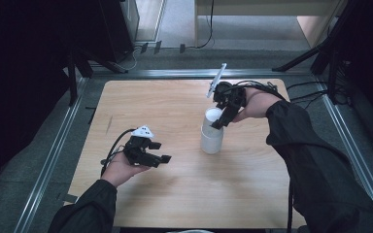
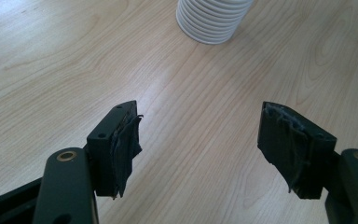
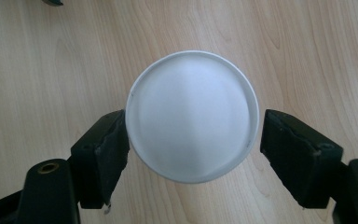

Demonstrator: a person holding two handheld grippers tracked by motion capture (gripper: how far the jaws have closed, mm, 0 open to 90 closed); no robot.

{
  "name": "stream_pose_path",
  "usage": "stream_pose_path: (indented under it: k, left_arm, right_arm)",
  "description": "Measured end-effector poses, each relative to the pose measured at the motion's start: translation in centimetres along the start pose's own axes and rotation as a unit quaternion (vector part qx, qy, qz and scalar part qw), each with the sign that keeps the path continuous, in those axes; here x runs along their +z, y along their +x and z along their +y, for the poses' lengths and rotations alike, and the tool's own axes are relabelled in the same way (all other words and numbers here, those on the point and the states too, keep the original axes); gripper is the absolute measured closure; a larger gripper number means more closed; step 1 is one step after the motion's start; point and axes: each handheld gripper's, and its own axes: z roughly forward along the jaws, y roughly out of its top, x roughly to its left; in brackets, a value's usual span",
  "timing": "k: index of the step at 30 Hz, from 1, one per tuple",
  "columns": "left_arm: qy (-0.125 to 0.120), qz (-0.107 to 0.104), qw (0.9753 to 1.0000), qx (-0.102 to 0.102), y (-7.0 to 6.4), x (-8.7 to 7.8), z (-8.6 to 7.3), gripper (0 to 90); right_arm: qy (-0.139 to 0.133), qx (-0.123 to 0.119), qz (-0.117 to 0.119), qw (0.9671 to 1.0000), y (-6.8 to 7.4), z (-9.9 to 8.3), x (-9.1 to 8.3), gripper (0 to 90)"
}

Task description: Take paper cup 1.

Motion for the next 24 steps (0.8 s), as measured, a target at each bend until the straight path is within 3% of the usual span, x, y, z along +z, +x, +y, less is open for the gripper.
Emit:
stream_pose_path:
  k: [18, 24]
  left_arm:
    - [0.001, -0.002, 1.0, 0.003, -0.1, 0.0, -0.1, 28.9]
    - [0.001, -0.003, 1.0, 0.003, -0.1, 0.1, 0.0, 28.9]
  right_arm:
    - [0.021, -0.006, 0.018, 0.9996, -0.2, 1.0, 1.1, 31.2]
    - [0.028, -0.017, 0.012, 0.9994, -0.1, 1.2, 1.1, 32.3]
